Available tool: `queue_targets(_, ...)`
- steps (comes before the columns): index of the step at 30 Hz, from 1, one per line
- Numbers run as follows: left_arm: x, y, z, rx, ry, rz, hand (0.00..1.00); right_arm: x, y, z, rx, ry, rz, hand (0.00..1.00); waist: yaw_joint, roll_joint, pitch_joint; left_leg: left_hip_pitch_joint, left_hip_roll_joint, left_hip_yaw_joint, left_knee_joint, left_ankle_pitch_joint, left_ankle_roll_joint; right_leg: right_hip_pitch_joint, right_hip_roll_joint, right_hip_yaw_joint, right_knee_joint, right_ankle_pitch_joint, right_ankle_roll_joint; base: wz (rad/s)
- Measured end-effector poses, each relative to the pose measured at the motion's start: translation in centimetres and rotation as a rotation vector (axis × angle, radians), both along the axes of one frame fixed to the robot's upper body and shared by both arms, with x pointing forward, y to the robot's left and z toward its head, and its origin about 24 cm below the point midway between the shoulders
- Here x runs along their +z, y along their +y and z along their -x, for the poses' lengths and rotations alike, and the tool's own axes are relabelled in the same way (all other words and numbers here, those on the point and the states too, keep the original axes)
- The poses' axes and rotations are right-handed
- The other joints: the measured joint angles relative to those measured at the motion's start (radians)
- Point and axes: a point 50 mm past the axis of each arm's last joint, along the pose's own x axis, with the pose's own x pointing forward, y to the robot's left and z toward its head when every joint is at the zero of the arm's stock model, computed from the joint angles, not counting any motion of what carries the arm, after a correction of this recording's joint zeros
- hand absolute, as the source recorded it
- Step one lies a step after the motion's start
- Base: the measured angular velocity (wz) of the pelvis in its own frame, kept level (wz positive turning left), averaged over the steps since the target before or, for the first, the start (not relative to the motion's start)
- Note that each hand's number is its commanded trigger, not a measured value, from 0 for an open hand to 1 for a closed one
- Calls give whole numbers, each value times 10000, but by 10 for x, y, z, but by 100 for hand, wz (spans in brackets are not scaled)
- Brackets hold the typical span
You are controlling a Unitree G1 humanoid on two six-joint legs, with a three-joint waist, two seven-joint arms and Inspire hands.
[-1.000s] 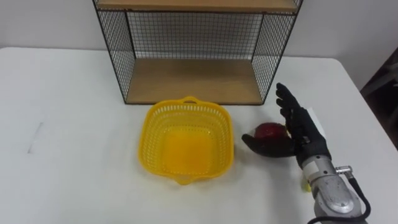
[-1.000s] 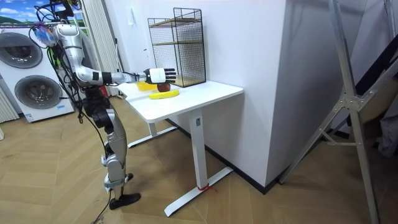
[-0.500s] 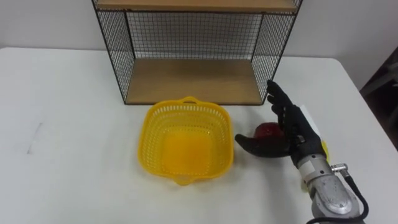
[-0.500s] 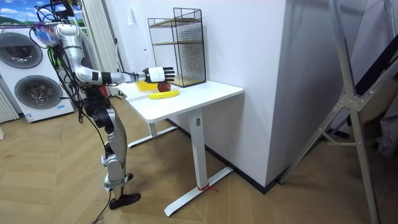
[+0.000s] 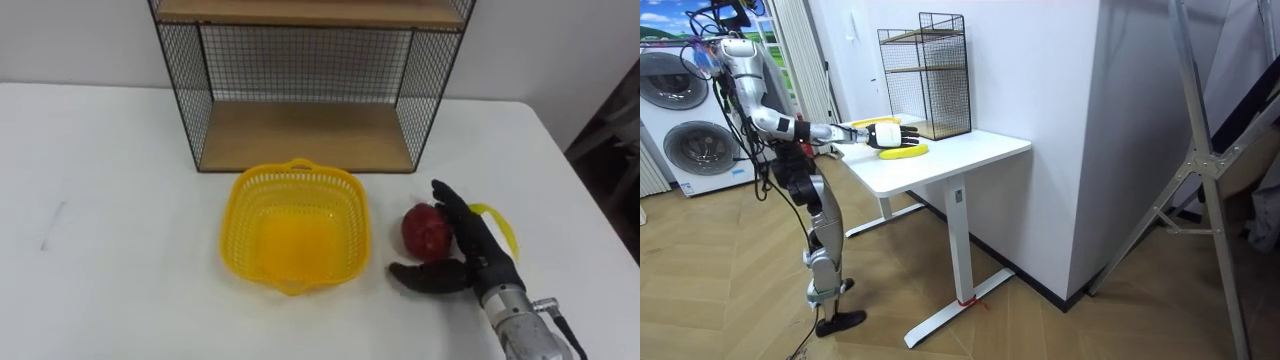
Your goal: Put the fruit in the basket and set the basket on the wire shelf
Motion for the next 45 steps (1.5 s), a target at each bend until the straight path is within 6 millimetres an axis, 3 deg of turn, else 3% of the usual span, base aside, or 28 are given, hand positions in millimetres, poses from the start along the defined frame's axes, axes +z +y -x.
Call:
queue_targets(13,-1,-2,-1,-6,77,322,0,0,0,-1,297,64,350,0,56,8,9,147,10,108,-15,0,-1,65,19,122,28,0,0,-2)
queue_targets(14,-1,-2,-2,-15,50,317,0,0,1,-1,362,59,488,18,54,5,13,148,9,108,-21,0,0,65,16,121,27,0,0,0)
queue_targets(15,-1,-2,-3,-21,34,315,0,0,0,-1,398,60,571,91,54,4,16,148,8,108,-24,0,0,65,15,120,26,0,0,0)
queue_targets(16,-1,-1,-4,-29,7,311,0,0,0,-2,436,61,668,100,54,0,20,149,8,108,-29,0,0,65,15,121,24,0,0,0)
queue_targets(34,1,1,-8,-43,-302,-143,0,8,-12,-19,-183,-446,2500,100,226,-60,67,230,20,74,-190,-15,-27,194,66,139,-121,9,8,0)
queue_targets(38,1,0,-11,-239,-317,-105,0,7,-12,-19,-307,-416,2304,100,263,-127,111,217,17,55,-208,-26,-26,187,61,117,-120,11,11,0)
queue_targets(45,0,0,-4,-138,-115,-28,0,6,-10,-16,-866,-234,562,100,244,-40,93,207,10,56,-194,-28,-21,161,55,97,-119,12,12,0)
